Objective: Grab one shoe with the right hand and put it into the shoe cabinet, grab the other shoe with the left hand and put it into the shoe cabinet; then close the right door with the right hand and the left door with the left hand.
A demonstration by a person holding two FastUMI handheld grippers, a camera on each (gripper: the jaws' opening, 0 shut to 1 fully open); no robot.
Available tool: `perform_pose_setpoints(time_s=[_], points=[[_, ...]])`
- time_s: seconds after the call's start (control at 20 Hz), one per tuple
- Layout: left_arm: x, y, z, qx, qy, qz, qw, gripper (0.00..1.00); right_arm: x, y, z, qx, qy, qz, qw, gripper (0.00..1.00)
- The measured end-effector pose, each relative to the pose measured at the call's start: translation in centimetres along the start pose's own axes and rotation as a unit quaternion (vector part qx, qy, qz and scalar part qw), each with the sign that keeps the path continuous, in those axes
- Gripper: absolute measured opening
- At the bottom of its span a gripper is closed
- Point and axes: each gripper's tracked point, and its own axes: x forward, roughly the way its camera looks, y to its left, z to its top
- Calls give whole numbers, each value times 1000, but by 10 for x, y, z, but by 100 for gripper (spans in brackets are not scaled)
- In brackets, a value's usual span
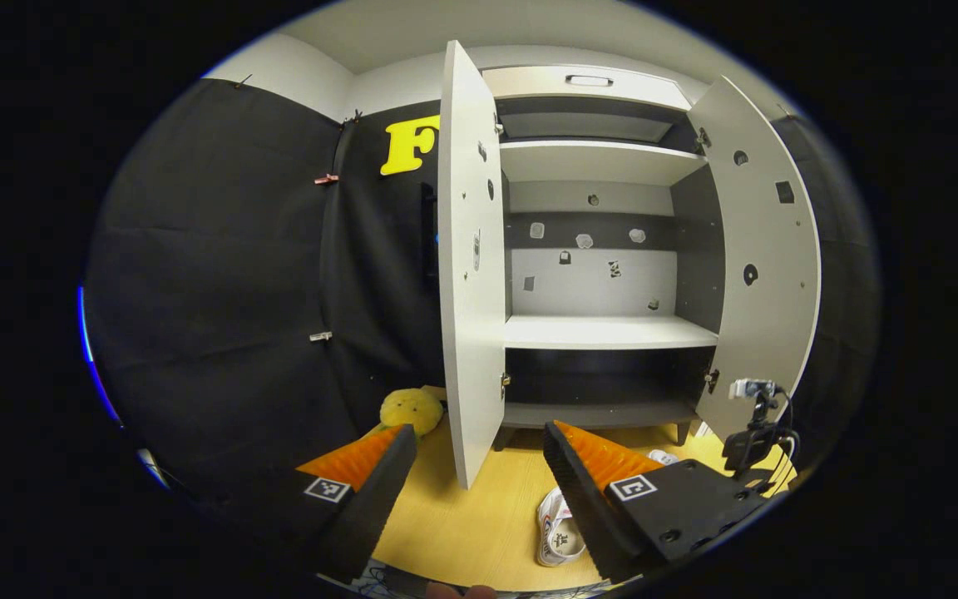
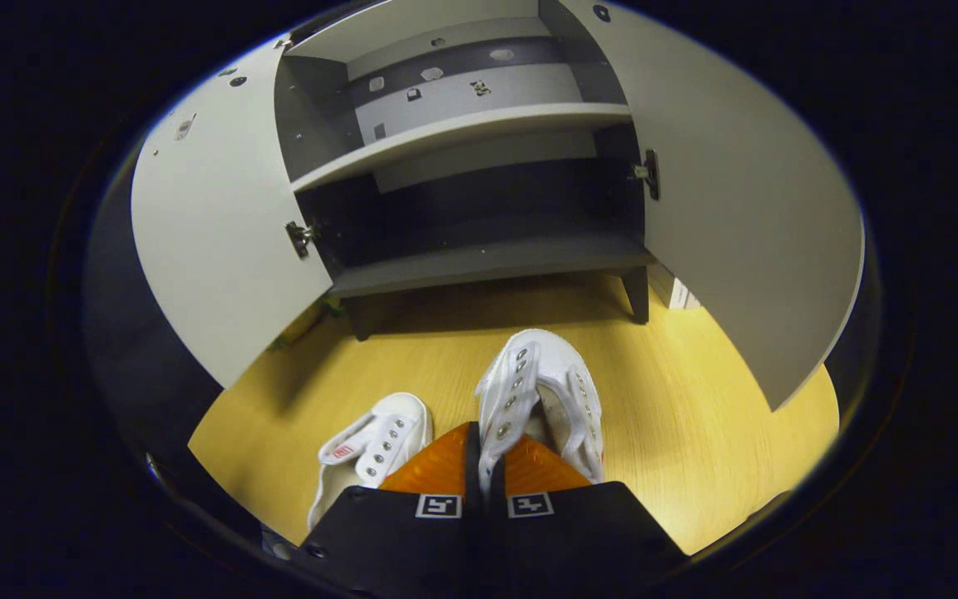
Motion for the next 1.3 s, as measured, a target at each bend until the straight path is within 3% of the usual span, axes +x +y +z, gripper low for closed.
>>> perform_pose_setpoints(time_s=[0.4,0.7,0.95,1.3], points=[[15,-6,5,-5,-1,-22,1000,97,-37,45,150,15,-58,25,998,5],[24,-11,11,-14,-11,-34,999,97,-18,63,269,-17,-116,11,993,5],[31,-8,12,-34,-10,-33,999,96,35,49,344,-70,-119,-30,990,5],[39,-2,6,-31,-3,-27,999,96,132,6,392,-131,-84,-89,984,5]])
